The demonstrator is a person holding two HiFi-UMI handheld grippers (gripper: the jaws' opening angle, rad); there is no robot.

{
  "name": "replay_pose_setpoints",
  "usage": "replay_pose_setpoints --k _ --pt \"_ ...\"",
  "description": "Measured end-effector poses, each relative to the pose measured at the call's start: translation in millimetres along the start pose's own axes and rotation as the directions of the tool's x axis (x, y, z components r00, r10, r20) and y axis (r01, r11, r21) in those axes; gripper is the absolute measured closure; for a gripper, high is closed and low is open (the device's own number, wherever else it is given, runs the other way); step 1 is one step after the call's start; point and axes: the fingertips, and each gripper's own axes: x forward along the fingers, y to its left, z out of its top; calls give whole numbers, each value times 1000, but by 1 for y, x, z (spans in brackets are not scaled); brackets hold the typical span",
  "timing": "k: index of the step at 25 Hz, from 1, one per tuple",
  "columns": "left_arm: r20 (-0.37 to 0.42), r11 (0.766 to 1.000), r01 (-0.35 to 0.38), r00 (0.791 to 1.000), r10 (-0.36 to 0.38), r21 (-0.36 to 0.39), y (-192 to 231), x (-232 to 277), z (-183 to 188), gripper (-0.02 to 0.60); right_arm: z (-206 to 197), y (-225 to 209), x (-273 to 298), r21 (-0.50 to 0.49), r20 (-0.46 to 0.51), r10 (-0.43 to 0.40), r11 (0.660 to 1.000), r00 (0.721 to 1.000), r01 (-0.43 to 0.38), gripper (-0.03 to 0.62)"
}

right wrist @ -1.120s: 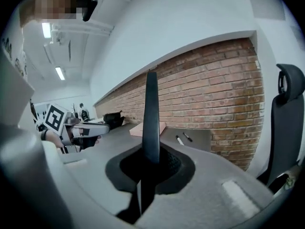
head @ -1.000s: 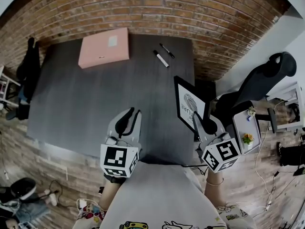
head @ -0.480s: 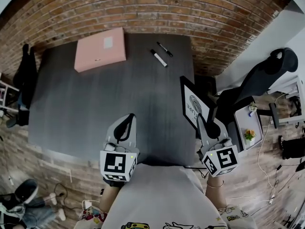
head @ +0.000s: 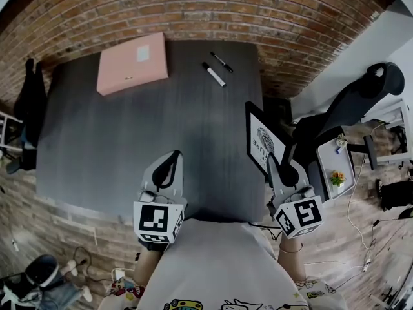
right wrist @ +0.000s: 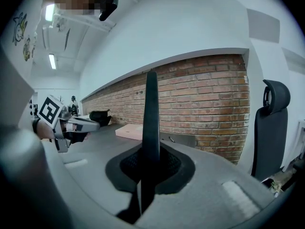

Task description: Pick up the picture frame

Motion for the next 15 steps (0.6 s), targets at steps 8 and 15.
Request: replay_pose_setpoints --k 8,15 --pt "8 1000 6 1000 -6 -27 5 0 -1 569 1 4 3 0 2 9 1000 1000 -9 582" --pt "6 1000 7 1000 -6 -26 7 -1 -3 569 0 6 5 16 -4 12 1000 1000 -11 582"
